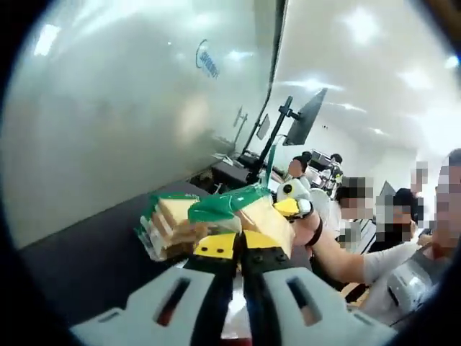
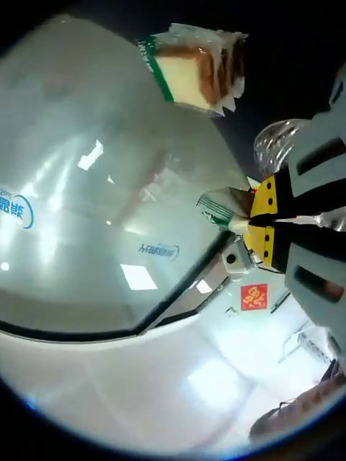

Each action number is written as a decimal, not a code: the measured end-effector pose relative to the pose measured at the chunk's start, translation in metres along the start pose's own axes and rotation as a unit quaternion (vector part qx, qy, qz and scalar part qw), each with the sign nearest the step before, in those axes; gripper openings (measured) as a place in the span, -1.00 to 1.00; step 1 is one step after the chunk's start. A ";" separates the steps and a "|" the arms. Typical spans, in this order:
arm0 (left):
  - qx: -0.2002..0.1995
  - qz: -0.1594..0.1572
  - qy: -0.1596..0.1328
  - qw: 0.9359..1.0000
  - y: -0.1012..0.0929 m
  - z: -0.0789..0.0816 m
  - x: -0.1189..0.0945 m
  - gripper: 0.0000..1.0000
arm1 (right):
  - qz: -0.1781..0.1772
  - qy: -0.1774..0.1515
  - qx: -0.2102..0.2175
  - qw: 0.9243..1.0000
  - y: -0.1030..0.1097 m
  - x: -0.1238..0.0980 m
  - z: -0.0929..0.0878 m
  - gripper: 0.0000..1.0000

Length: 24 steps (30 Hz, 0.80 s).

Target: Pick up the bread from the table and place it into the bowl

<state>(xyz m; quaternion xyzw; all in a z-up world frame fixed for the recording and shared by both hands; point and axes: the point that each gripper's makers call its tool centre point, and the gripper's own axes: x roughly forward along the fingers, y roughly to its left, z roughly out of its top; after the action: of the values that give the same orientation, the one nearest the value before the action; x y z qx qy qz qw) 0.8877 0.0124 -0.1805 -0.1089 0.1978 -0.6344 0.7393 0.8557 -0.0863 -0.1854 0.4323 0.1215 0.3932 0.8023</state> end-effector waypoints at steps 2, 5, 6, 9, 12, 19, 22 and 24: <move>-0.009 0.012 0.007 1.000 -0.005 -0.019 -0.013 -1.00 | -0.011 0.018 0.006 1.000 0.002 -0.001 -0.022 -1.00; -0.009 0.020 0.027 0.999 -0.007 -0.044 -0.025 -1.00 | -0.022 0.043 0.015 0.999 0.002 -0.003 -0.048 -1.00; -0.012 0.021 0.040 0.999 -0.008 -0.052 -0.027 -1.00 | -0.025 0.051 0.017 0.998 0.001 -0.004 -0.056 -1.00; -0.017 0.039 0.058 0.997 -0.005 -0.069 -0.034 -1.00 | -0.043 0.066 0.025 0.997 -0.008 -0.006 -0.071 -1.00; -0.005 0.052 0.068 0.996 -0.005 -0.080 -0.038 -1.00 | -0.042 0.069 0.031 0.996 -0.009 -0.008 -0.079 -1.00; 0.082 0.068 0.131 0.986 -0.001 -0.112 -0.040 -0.16 | -0.070 0.065 0.003 0.995 -0.018 -0.010 -0.088 -0.53; 0.106 0.082 0.100 0.986 0.005 -0.101 -0.045 -0.16 | -0.054 0.048 -0.008 0.997 -0.008 -0.012 -0.076 -0.06; 0.106 0.089 0.094 0.986 0.010 -0.094 -0.049 -0.15 | -0.062 0.044 -0.027 0.997 -0.006 -0.018 -0.070 -0.21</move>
<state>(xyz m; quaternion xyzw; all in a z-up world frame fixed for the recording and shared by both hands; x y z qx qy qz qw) 0.8505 0.0712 -0.2619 0.0484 0.2067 -0.5909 0.7783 0.8097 -0.0592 -0.2344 0.3841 0.1727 0.3648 0.8304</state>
